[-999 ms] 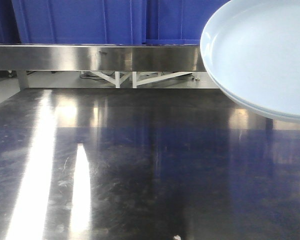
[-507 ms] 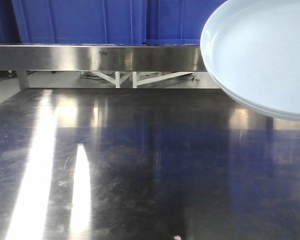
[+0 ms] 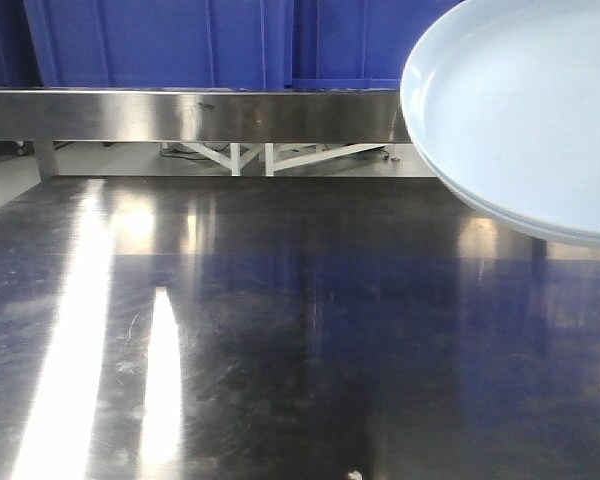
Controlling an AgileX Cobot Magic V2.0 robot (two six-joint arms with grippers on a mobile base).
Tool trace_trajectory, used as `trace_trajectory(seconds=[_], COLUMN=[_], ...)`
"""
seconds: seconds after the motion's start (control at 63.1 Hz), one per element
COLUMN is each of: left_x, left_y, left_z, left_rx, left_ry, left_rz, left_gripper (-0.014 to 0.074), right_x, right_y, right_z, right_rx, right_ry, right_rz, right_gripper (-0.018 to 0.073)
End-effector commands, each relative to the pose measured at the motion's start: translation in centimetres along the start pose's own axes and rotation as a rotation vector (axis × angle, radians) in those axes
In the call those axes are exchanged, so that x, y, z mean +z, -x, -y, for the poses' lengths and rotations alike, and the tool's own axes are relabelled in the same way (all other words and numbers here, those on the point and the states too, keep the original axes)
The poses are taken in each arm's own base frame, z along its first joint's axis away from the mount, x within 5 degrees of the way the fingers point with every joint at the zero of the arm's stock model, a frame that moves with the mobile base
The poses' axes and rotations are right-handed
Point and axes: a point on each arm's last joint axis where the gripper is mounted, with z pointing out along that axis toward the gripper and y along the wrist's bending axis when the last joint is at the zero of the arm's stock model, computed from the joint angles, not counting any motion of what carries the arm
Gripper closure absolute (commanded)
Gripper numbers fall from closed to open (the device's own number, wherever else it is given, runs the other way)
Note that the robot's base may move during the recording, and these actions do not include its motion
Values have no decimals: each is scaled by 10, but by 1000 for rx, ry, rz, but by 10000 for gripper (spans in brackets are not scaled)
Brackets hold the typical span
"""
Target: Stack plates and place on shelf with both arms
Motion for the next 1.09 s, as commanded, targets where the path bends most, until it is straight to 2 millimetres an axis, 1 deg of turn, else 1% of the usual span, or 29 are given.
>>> trace_trajectory(seconds=[0.0,1.078], left_x=[-4,-4], left_y=[16,16], left_z=[4,4], left_rx=[-11,-10], left_ry=[-23,-23], left_rz=[105,105], left_gripper=[507,507], right_x=[-7,-7], right_y=[18,18], right_z=[-3,-3], right_rx=[1,1], right_ry=[15,15], right_rz=[126,126], right_gripper=[503,503])
